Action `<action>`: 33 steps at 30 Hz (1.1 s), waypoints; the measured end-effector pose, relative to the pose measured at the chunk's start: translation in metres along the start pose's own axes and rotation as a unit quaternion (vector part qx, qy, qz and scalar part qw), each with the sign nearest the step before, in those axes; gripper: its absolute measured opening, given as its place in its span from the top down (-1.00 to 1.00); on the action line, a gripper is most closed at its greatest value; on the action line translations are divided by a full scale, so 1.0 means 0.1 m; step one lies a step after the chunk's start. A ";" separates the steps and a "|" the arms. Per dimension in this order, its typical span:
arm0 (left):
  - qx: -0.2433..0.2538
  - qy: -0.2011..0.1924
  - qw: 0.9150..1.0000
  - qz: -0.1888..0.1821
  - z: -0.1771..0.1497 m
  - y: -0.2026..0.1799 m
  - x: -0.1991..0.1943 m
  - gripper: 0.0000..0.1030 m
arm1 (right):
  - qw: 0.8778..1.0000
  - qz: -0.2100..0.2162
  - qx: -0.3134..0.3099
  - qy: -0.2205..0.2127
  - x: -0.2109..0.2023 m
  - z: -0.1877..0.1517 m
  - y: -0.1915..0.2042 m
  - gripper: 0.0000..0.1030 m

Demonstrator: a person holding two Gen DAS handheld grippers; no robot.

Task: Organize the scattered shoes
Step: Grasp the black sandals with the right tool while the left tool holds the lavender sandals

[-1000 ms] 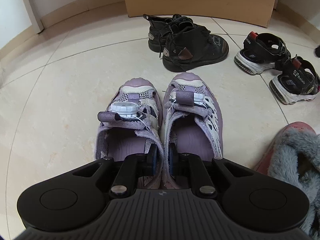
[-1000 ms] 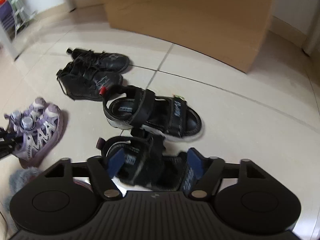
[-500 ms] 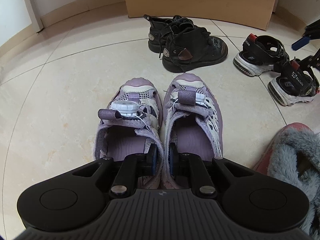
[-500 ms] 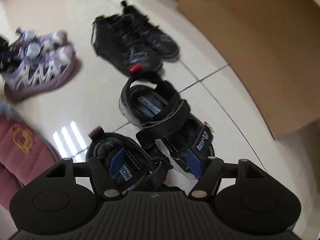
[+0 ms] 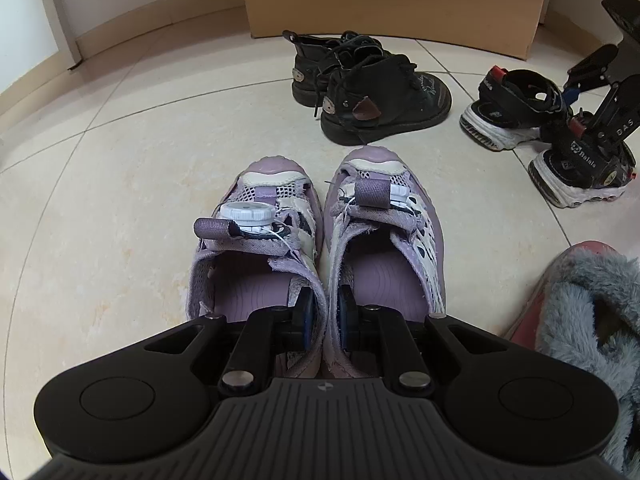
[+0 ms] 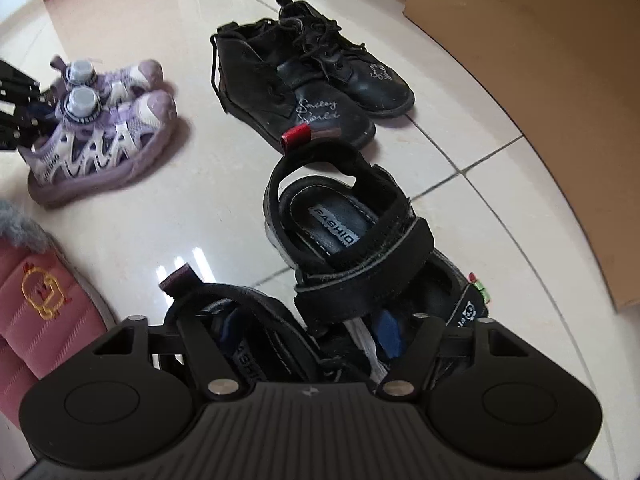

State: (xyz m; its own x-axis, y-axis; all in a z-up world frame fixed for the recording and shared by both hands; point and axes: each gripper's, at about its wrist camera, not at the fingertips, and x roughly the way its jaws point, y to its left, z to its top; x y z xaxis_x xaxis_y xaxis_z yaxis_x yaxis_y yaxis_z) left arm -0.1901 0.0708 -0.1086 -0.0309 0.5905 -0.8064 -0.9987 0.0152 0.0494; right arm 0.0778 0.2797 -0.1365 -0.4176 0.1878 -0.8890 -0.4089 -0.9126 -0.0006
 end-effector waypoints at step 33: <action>0.059 -0.031 0.997 -0.037 0.16 -0.39 0.09 0.81 | 0.998 -0.018 0.054 -0.001 -0.86 -0.17 0.04 -0.18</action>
State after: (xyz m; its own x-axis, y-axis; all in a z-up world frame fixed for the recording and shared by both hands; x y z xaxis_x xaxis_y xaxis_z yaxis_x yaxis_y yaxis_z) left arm -0.1504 0.0882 -0.1082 0.0498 0.6329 -0.7726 -0.9863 0.1531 0.0618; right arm 0.1259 0.2536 -0.0682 -0.4025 0.2198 -0.8886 -0.5088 -0.8607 0.0176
